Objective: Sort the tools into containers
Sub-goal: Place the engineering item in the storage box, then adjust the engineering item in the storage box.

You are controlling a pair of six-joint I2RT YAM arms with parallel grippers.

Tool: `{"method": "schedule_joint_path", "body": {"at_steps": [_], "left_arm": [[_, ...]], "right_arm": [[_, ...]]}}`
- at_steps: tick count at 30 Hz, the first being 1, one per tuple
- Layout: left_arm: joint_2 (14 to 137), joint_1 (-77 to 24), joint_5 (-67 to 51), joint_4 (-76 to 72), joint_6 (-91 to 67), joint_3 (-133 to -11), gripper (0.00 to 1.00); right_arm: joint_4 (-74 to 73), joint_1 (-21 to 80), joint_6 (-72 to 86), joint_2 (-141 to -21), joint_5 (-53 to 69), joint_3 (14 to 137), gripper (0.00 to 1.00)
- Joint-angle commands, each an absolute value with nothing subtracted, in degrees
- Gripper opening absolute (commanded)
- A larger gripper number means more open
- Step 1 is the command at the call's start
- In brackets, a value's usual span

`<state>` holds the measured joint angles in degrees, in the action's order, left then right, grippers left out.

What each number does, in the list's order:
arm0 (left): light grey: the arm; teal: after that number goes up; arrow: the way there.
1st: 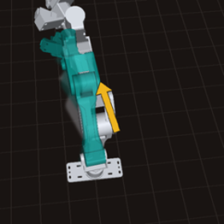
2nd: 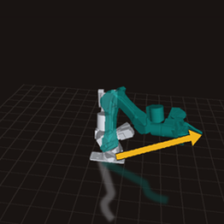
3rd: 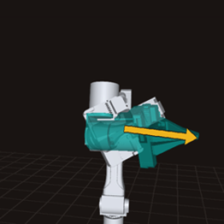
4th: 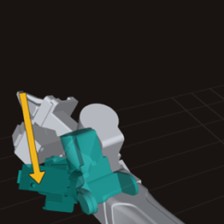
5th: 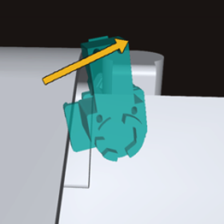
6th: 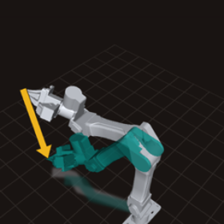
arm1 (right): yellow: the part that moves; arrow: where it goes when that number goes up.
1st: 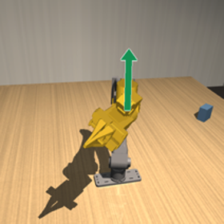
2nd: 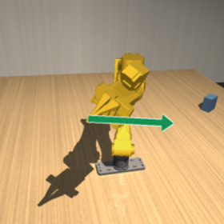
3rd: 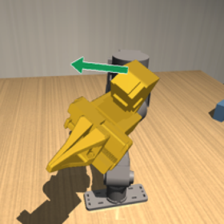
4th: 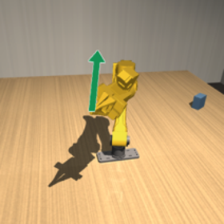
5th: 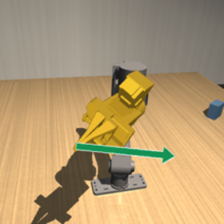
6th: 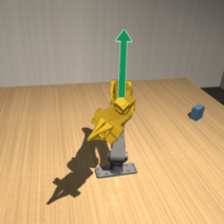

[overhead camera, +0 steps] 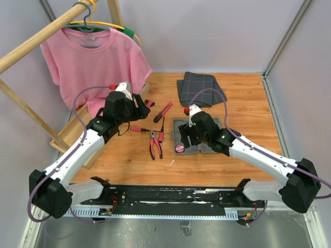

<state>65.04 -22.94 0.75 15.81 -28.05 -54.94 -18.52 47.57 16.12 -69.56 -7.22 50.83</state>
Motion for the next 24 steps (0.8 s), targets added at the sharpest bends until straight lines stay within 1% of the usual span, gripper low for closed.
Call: {"method": "schedule_joint_path", "body": {"at_steps": [1, 4, 9, 16, 24], "left_arm": [[67.3, -29.2, 5.4, 13.5, -30.2, -54.9, 0.65], [69.4, -33.2, 7.8, 13.5, -31.3, -55.1, 0.64], [71.7, -39.2, 12.3, 12.3, -33.3, -55.0, 0.62], [77.7, -47.4, 13.2, 8.8, -37.2, -54.7, 0.55], [86.4, -54.5, 14.0, 4.9, -41.4, -56.7, 0.48]], "right_arm": [[-20.1, 44.3, 16.4, -68.8, -5.3, 50.5, 0.73], [-19.6, 41.8, 18.8, -67.9, -2.7, 49.6, 0.72], [-15.8, 38.5, 22.9, -65.2, -1.9, 46.2, 0.70], [-11.2, 32.6, 29.4, -62.7, 1.5, 42.1, 0.67], [-9.4, 30.5, 30.8, -62.9, 2.9, 39.5, 0.63]]}}
